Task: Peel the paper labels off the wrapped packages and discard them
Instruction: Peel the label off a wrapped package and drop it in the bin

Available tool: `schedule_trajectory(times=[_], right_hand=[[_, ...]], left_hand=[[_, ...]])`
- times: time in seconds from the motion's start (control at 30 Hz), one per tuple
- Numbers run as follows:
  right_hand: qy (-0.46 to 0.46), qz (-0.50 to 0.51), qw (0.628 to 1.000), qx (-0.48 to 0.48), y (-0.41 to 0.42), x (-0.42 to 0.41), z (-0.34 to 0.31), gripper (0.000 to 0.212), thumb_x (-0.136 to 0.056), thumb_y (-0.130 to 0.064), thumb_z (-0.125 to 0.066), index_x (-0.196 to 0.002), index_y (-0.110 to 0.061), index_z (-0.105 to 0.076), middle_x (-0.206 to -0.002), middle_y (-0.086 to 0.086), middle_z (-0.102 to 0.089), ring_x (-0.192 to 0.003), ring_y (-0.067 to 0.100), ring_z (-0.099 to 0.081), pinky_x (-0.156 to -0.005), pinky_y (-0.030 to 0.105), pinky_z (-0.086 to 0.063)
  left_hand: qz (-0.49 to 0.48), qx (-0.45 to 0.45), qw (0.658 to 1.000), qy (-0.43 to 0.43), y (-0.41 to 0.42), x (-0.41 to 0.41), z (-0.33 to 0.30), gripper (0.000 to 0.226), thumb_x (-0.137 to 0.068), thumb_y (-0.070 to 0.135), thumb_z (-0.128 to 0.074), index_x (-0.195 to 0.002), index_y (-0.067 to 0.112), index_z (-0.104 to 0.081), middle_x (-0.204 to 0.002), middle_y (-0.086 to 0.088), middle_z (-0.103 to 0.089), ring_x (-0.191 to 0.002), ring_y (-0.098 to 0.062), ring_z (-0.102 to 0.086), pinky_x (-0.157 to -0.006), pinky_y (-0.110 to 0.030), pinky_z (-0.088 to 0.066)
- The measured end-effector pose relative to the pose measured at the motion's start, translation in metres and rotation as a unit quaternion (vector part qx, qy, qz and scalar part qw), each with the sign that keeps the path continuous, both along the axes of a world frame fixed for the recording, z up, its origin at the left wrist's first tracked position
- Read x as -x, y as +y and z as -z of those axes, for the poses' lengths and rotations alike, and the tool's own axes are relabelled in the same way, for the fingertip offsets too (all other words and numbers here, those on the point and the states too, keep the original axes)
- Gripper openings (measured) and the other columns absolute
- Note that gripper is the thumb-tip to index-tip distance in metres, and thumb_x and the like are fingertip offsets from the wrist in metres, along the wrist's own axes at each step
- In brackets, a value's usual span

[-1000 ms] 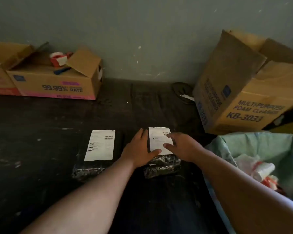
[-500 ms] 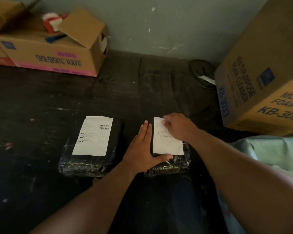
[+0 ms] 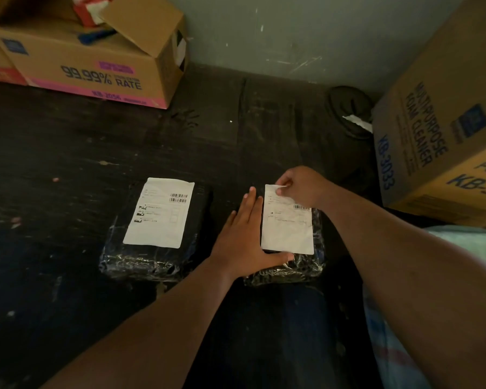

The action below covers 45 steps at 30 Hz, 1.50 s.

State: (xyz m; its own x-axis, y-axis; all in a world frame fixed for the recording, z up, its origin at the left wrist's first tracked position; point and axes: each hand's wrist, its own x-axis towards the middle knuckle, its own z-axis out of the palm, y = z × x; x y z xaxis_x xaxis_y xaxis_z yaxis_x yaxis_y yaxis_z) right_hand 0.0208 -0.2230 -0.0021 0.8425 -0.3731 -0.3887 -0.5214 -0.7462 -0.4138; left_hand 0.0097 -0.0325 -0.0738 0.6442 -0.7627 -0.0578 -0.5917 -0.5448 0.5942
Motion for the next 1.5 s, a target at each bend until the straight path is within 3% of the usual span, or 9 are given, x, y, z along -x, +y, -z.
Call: schedule_trajectory(times=[0.27,0.43,0.6,0.77,0.97,1.07,1.33,1.43,1.5], right_hand=[[-0.016,0.014,1.0,-0.01,0.002,-0.002,0.0,0.016,-0.091,-0.021,-0.069,-0.107,-0.02,-0.067,-0.102,0.0,-0.067,-0.087,0.012,-0.064,-0.061,0.019,-0.045],[-0.003,-0.016,1.0,-0.013,-0.001,-0.002,-0.004,0.033,-0.091,-0.022,-0.068,-0.124,-0.021,-0.065,-0.115,-0.002,-0.066,-0.099,0.014,-0.064,-0.073,0.021,-0.048],[-0.002,-0.024,1.0,0.011,0.0,-0.006,-0.004,0.014,-0.09,-0.021,-0.069,-0.104,-0.021,-0.07,-0.099,-0.002,-0.068,-0.083,0.008,-0.062,-0.06,0.017,-0.041],[-0.025,-0.024,0.999,0.028,0.003,-0.005,-0.001,0.007,-0.088,-0.021,-0.071,-0.094,-0.024,-0.067,-0.095,-0.001,-0.068,-0.085,0.011,-0.063,-0.065,0.019,-0.044],[-0.011,-0.046,0.998,0.048,-0.003,-0.001,-0.004,0.038,-0.089,-0.024,-0.07,-0.127,-0.023,-0.063,-0.119,-0.001,-0.066,-0.098,0.011,-0.061,-0.071,0.018,-0.041],[0.02,-0.06,0.997,0.049,-0.004,0.0,-0.007,0.029,-0.091,-0.025,-0.068,-0.119,-0.021,-0.069,-0.113,-0.001,-0.069,-0.09,0.01,-0.063,-0.063,0.017,-0.042],[-0.068,-0.067,0.994,0.057,0.0,0.011,-0.01,0.011,-0.094,-0.022,-0.064,-0.102,-0.022,-0.072,-0.091,-0.009,-0.063,-0.083,0.006,-0.061,-0.066,0.015,-0.043],[-0.09,-0.058,0.991,0.075,0.0,0.019,-0.008,0.018,-0.093,-0.025,-0.064,-0.11,-0.025,-0.071,-0.102,-0.009,-0.059,-0.087,0.006,-0.058,-0.071,0.016,-0.043],[-0.066,-0.061,0.99,0.107,0.0,0.022,-0.006,0.035,-0.092,-0.03,-0.065,-0.127,-0.03,-0.063,-0.119,-0.004,-0.058,-0.101,0.013,-0.059,-0.084,0.026,-0.05]], left_hand=[[-0.004,-0.003,1.0,0.012,0.002,0.001,0.002,0.135,-0.067,0.086,-0.062,-0.158,0.02,0.012,-0.164,0.006,0.026,-0.152,-0.01,0.015,-0.122,-0.042,-0.005],[-0.004,-0.005,1.0,0.02,0.002,0.001,0.001,0.136,-0.067,0.085,-0.063,-0.159,0.018,0.012,-0.164,0.006,0.027,-0.152,-0.01,0.016,-0.122,-0.041,-0.003],[-0.004,-0.013,1.0,0.011,0.002,0.002,0.001,0.136,-0.067,0.085,-0.062,-0.159,0.017,0.012,-0.164,0.005,0.026,-0.152,-0.011,0.015,-0.123,-0.041,-0.002],[-0.004,-0.018,1.0,0.005,0.002,0.001,0.002,0.136,-0.068,0.085,-0.061,-0.159,0.016,0.012,-0.164,0.004,0.027,-0.152,-0.012,0.015,-0.123,-0.041,-0.002],[0.0,-0.022,1.0,0.015,0.002,0.001,0.0,0.14,-0.064,0.089,-0.061,-0.158,0.019,0.015,-0.164,0.005,0.028,-0.152,-0.011,0.016,-0.124,-0.043,-0.001],[0.006,-0.026,0.999,0.018,0.001,0.0,0.001,0.147,-0.055,0.095,-0.059,-0.157,0.021,0.017,-0.163,0.004,0.029,-0.152,-0.012,0.016,-0.121,-0.043,0.001],[-0.015,-0.019,0.999,0.029,0.003,0.003,0.006,0.147,-0.055,0.092,-0.064,-0.157,0.023,0.016,-0.163,0.008,0.029,-0.153,-0.011,0.014,-0.123,-0.046,-0.002],[-0.011,-0.017,0.999,0.035,0.001,0.002,0.006,0.148,-0.055,0.091,-0.065,-0.157,0.022,0.018,-0.163,0.007,0.03,-0.153,-0.012,0.015,-0.123,-0.046,-0.001],[-0.01,-0.022,0.999,0.028,-0.001,0.003,0.005,0.149,-0.055,0.091,-0.064,-0.157,0.02,0.019,-0.162,0.005,0.032,-0.152,-0.012,0.016,-0.123,-0.046,-0.001]])
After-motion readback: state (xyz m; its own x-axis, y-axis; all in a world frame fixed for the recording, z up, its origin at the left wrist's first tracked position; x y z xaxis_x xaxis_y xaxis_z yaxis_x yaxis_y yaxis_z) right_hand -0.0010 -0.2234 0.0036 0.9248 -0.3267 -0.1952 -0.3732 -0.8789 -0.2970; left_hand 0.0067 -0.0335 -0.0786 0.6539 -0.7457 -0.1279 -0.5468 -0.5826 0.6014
